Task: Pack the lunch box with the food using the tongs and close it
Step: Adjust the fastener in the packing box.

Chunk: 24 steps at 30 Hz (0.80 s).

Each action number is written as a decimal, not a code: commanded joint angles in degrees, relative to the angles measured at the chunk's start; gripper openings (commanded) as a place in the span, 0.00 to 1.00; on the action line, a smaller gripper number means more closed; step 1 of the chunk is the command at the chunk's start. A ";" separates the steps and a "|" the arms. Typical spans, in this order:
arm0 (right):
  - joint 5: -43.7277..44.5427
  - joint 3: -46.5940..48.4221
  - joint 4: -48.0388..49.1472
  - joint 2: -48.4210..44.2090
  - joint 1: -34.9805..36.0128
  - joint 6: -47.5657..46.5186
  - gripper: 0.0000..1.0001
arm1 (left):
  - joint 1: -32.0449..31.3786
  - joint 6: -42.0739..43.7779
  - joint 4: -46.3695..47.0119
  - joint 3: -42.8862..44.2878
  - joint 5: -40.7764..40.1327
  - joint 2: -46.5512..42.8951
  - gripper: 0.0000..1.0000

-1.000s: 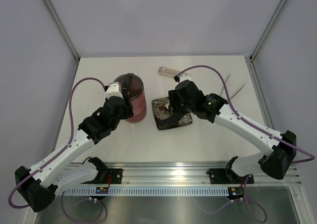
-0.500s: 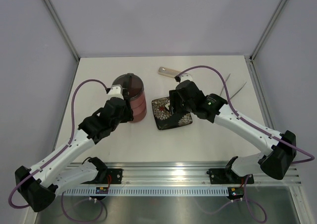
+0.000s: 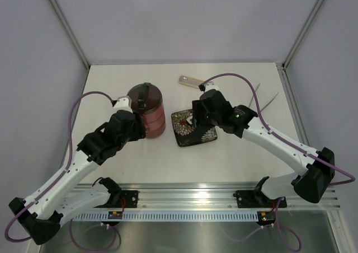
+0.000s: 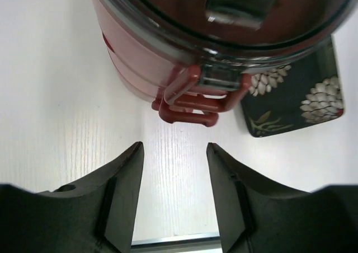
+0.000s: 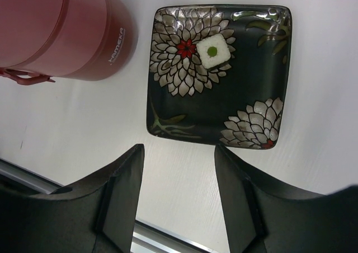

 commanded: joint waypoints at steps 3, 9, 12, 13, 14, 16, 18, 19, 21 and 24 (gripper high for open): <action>-1.35 0.70 2.30 -0.35 -0.84 -1.26 0.61 | -0.13 -2.00 -3.49 7.75 0.59 -3.22 0.46; -1.97 1.14 2.47 0.18 -1.02 -1.61 0.61 | -0.04 -2.18 -0.69 7.76 1.91 -2.43 0.13; -2.14 1.23 2.30 0.27 -0.93 -1.88 0.61 | -0.13 -2.00 3.26 7.49 2.35 -0.76 0.07; -2.14 1.31 2.21 0.27 -1.02 -2.05 0.61 | -0.04 -1.83 4.06 6.79 2.27 -0.23 0.07; -2.23 1.40 2.12 0.36 -1.10 -2.05 0.61 | -0.04 -1.74 5.11 6.27 2.09 0.55 0.06; -2.23 1.40 2.12 0.27 -1.10 -2.14 0.61 | -0.04 -1.30 8.01 4.60 1.48 1.17 0.04; -2.41 1.67 1.77 0.27 -1.11 -2.40 0.61 | -0.13 -1.21 10.38 3.45 0.95 1.27 0.04; -2.32 1.67 1.68 0.27 -1.19 -2.49 0.61 | -0.04 -1.30 10.65 2.93 0.69 1.35 0.04; -2.14 1.58 1.51 0.18 -1.28 -2.58 0.61 | -0.04 -1.91 10.22 1.34 0.60 1.44 0.04; -2.06 1.23 1.42 0.01 -1.54 -2.49 0.61 | -0.04 -3.58 9.34 -1.29 1.21 0.83 0.03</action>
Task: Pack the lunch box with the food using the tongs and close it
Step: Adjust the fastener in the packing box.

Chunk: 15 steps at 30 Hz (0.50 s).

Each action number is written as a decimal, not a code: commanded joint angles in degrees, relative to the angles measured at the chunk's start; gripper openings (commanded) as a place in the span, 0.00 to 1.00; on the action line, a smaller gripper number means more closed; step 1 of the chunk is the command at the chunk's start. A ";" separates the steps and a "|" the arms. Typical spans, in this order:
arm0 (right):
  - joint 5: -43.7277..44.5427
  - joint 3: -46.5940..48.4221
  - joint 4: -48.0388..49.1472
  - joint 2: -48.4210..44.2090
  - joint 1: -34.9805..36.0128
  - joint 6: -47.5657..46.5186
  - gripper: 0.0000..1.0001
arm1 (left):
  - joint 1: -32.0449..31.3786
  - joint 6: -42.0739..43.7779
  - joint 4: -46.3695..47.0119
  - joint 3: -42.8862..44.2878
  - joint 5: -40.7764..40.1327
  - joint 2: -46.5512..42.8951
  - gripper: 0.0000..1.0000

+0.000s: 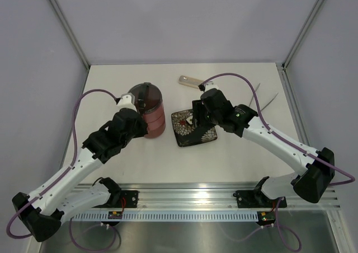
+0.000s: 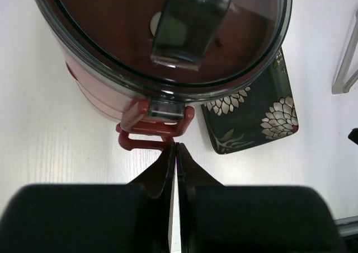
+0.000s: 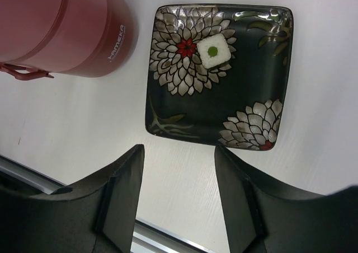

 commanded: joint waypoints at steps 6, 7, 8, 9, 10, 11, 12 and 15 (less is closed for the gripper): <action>-0.88 1.20 1.55 0.25 -1.04 -1.33 0.61 | 0.03 -3.46 1.49 -6.85 -0.89 -2.68 0.03; -1.14 1.29 1.55 0.60 -1.13 -1.34 0.61 | -0.06 -3.55 1.23 -6.94 -0.89 -2.51 0.02; -1.23 1.64 1.64 0.69 -1.13 -1.34 0.61 | 0.02 -3.81 0.96 -6.94 -0.98 -2.25 0.03; -1.23 1.73 1.64 0.77 -1.13 -1.51 0.61 | 0.03 -3.90 0.61 -6.85 -1.06 -1.98 0.02; -1.32 1.82 1.73 1.12 -1.13 -1.60 0.61 | 0.03 -3.99 0.35 -6.59 -1.07 -1.72 0.02; -1.40 1.99 1.90 1.21 -1.13 -1.60 0.61 | -0.06 -4.08 0.17 -6.33 -1.15 -1.37 0.02; -1.49 2.17 1.90 1.30 -1.13 -1.77 0.61 | 0.02 -4.08 -0.18 -5.80 -1.07 -1.54 0.01; -1.40 2.17 1.73 1.22 -1.13 -1.77 0.61 | 0.03 -3.64 -0.71 -4.13 -2.55 -3.99 0.00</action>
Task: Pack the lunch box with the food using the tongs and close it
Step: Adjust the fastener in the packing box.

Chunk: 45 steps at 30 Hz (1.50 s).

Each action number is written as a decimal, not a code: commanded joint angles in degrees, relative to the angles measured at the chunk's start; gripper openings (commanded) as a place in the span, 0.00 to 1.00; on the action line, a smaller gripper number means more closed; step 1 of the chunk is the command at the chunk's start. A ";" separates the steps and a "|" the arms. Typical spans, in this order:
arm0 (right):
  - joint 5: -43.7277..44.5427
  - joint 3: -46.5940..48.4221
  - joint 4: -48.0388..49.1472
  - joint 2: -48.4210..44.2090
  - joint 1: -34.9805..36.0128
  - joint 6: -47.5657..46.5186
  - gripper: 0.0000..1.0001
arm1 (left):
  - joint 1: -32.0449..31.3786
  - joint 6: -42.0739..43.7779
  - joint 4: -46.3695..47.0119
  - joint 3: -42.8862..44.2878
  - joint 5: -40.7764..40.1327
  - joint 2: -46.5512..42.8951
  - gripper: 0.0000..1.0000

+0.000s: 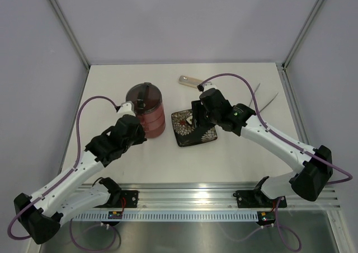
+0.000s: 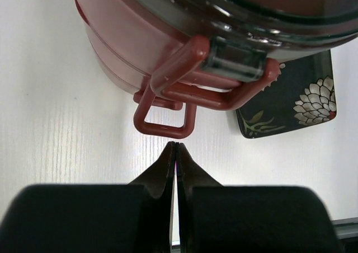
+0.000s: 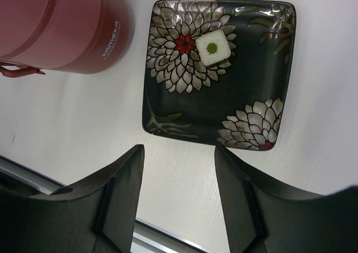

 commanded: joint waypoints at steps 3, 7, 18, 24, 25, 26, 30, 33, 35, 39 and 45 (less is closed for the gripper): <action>-0.35 1.73 1.90 -0.25 -0.58 -1.05 0.61 | 0.13 -2.42 -2.03 3.41 -6.15 -4.53 0.00; -0.44 1.38 2.16 -0.43 -0.67 -0.88 0.61 | 0.22 -1.72 -3.97 3.68 -7.83 -3.22 0.00; -0.35 1.12 2.34 -0.69 -0.76 -0.61 0.61 | 0.13 0.65 4.98 2.98 -5.63 3.45 0.00; 0.17 0.42 2.08 -1.74 -0.76 -0.35 0.61 | 0.14 0.30 9.38 1.13 -6.77 6.19 0.00; 0.26 0.24 1.99 -1.92 -0.76 -0.35 0.61 | 0.22 0.21 9.39 0.96 -7.04 6.10 0.00; 0.35 -0.02 1.99 -1.92 -0.76 -0.26 0.61 | 0.22 0.04 9.39 0.87 -7.39 6.10 0.00; 0.26 -0.29 1.99 -2.18 -0.76 -0.26 0.61 | 0.22 -0.05 8.34 0.78 -7.74 4.96 0.00; 0.26 -0.46 2.25 -2.18 -0.76 -0.52 0.61 | 0.22 -0.32 8.34 -0.45 -8.09 3.99 0.00; -0.18 -0.38 2.34 -2.01 -0.85 -0.52 0.61 | 0.22 -0.14 8.77 -1.06 -8.09 3.81 0.00; -0.53 -0.38 2.78 -1.66 -1.02 -0.79 0.61 | 0.22 0.03 10.79 -2.56 -8.36 4.95 0.00; -0.79 -0.29 2.69 -1.74 -1.11 -1.32 0.61 | 0.22 -0.93 11.24 -4.23 -7.75 7.24 0.00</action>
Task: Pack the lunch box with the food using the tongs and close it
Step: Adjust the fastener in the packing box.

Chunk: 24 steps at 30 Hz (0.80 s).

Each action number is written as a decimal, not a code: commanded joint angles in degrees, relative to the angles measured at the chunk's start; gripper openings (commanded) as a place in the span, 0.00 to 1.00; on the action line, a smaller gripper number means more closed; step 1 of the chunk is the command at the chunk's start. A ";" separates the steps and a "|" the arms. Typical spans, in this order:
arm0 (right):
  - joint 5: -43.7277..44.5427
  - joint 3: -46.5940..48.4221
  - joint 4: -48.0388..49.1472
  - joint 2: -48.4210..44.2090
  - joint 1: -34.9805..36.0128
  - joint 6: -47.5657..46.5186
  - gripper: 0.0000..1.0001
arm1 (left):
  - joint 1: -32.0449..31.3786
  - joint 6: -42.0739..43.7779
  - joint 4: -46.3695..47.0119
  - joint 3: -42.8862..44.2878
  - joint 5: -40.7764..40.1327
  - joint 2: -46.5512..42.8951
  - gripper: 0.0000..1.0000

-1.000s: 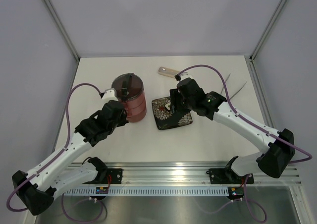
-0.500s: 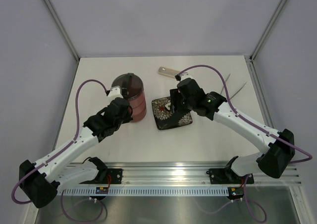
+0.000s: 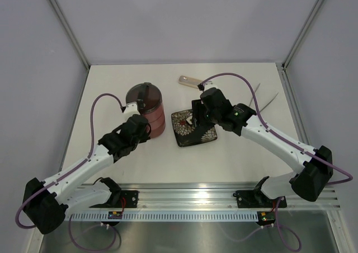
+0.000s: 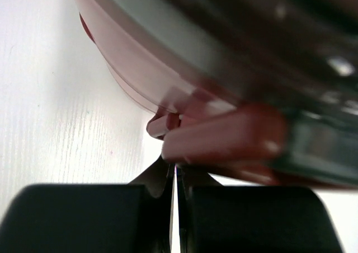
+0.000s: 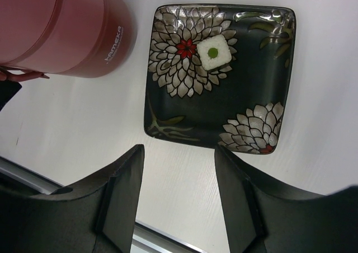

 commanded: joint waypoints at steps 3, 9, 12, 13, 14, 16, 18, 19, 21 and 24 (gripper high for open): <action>-0.18 -0.16 1.71 -1.88 -1.00 -1.45 0.61 | 0.16 -2.23 1.97 -0.82 -1.38 -0.43 0.00; -0.88 0.19 1.45 -1.61 -1.44 -2.06 0.61 | 0.07 -2.84 -4.71 2.60 -5.58 -4.91 0.00; -2.63 0.19 2.32 -1.00 -1.53 -2.06 0.61 | 1.29 -3.46 -7.96 3.92 -9.82 -7.11 0.00; -3.34 0.19 2.59 -0.65 -1.53 -1.98 0.61 | 2.26 -3.37 -8.32 3.92 -9.73 -7.90 0.00; -3.95 0.28 2.85 -0.47 -1.62 -1.63 0.61 | 5.14 -3.54 -8.76 3.75 -9.30 -8.17 0.00; -5.54 0.28 3.81 0.58 -1.53 -1.19 0.61 | 10.32 -3.37 -7.63 2.52 -6.14 -8.43 0.00; -8.07 0.28 5.66 1.72 -1.53 -0.84 0.60 | 13.06 -3.11 -3.07 1.03 -1.57 -8.35 0.00; -9.05 0.20 6.53 2.34 -1.53 -0.66 0.60 | 13.95 -3.11 -1.13 -0.98 -0.25 -8.26 0.00; -12.80 -0.07 10.12 4.44 -1.53 1.01 0.59 | 15.62 -3.63 3.97 -2.49 3.36 -7.39 0.00; -15.90 -0.68 14.52 6.90 -1.36 3.55 0.58 | 16.50 -5.47 11.17 -5.65 7.66 -6.59 0.00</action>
